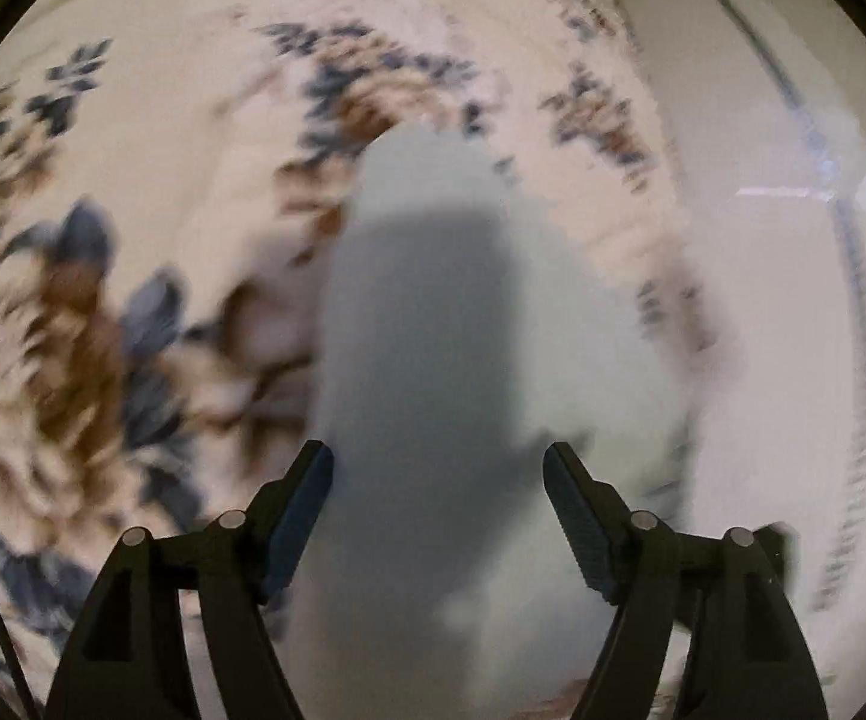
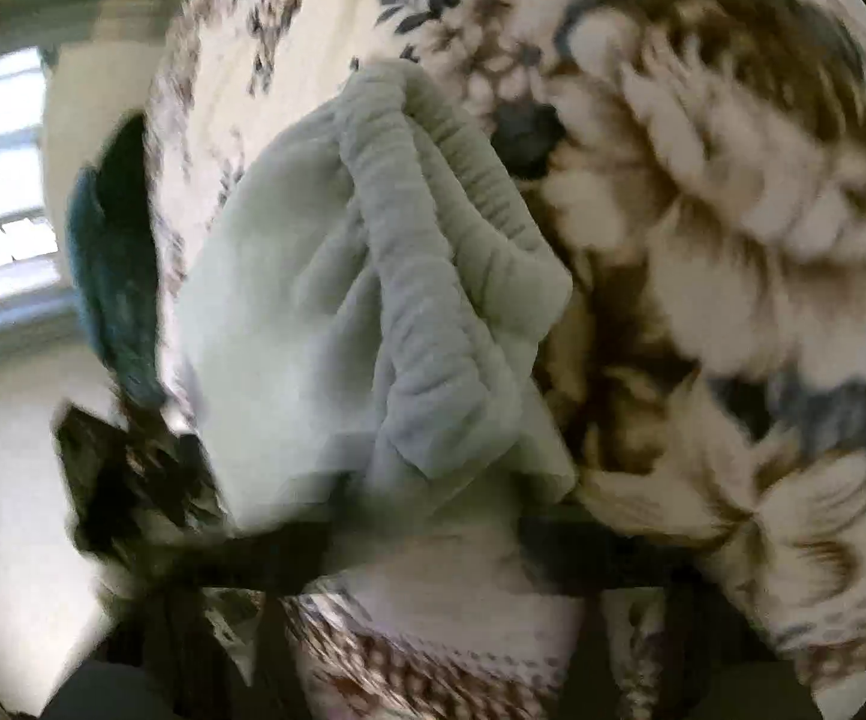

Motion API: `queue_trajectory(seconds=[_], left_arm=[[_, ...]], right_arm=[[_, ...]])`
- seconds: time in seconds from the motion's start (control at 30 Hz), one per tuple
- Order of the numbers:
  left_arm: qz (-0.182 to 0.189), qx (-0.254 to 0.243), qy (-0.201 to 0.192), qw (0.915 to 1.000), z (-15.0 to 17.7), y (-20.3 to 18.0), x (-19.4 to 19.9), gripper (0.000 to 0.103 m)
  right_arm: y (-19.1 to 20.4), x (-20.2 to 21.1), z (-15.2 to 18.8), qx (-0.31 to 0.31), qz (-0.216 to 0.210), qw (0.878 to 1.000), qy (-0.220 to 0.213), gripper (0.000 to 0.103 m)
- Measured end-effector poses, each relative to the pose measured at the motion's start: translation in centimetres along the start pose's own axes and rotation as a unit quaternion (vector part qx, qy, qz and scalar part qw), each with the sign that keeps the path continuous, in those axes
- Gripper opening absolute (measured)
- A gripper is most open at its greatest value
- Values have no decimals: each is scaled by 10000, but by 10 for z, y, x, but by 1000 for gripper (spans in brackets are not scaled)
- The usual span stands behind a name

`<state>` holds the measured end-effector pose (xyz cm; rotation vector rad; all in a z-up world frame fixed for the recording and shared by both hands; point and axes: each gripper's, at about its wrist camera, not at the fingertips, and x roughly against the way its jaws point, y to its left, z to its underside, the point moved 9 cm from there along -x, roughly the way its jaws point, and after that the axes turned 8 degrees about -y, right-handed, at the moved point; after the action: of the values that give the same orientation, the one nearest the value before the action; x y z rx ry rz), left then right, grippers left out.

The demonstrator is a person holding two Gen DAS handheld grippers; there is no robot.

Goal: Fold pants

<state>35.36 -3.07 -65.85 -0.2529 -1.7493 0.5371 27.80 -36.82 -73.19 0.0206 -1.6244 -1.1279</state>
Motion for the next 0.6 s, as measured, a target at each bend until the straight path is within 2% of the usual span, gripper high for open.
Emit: queue_trajectory(seconds=[0.03, 0.07, 0.1, 0.13, 0.2, 0.23, 0.27, 0.3, 0.37, 0.4, 0.43, 0.47, 0.5, 0.53, 0.57, 0.6], left_arm=[[84, 138, 68, 9998, 9, 8, -6, 73], [142, 385, 84, 9991, 13, 19, -10, 79], [296, 705, 105, 9970, 17, 29, -14, 83], [491, 878, 135, 9948, 19, 30, -16, 83], [573, 978, 176, 9934, 22, 33, -22, 86], [579, 925, 154, 9939, 22, 31, -22, 86], [586, 820, 145, 9948, 21, 28, -23, 86], [631, 698, 172, 9954, 20, 26, -25, 86], [692, 580, 289, 9955, 24, 22, -34, 88], [675, 540, 281, 9959, 26, 20, -36, 91], [629, 523, 249, 9963, 27, 21, -37, 91], [588, 546, 243, 9965, 25, 21, -35, 91], [523, 575, 251, 9967, 22, 21, -34, 90], [405, 586, 230, 9972, 19, 21, -25, 90], [353, 541, 118, 9978, 13, 17, -14, 89], [323, 443, -30, 9985, 4, 9, -4, 89]], right_arm=[[-2, 0, 1, -21, -233, 9995, -194, 16], [-3, 0, 1, -66, -597, 9973, -428, 16], [-7, 3, 1, -286, -1176, 9902, -701, 15], [-16, 2, 2, -661, -1716, 9795, -820, 15], [-35, -2, 6, -1465, -2789, 9446, -919, 14], [-43, -7, 10, -1790, -3279, 9232, -902, 14], [-47, -11, 13, -1834, -3360, 9195, -895, 14], [-57, -20, 19, -1871, -3213, 9240, -892, 14], [-85, -41, 26, -1994, -2427, 9458, -822, 11], [-91, -44, 26, -2132, -2370, 9441, -838, 11], [-92, -45, 26, -2132, -2232, 9474, -847, 11], [-87, -44, 24, -1959, -1967, 9573, -805, 12], [-81, -39, 22, -1780, -1764, 9651, -761, 16], [-73, -36, 20, -1591, -1567, 9724, -673, 30], [-63, -25, 18, -1395, -1345, 9798, -488, 38], [-57, -16, 16, -1252, -1146, 9846, -420, 56]])
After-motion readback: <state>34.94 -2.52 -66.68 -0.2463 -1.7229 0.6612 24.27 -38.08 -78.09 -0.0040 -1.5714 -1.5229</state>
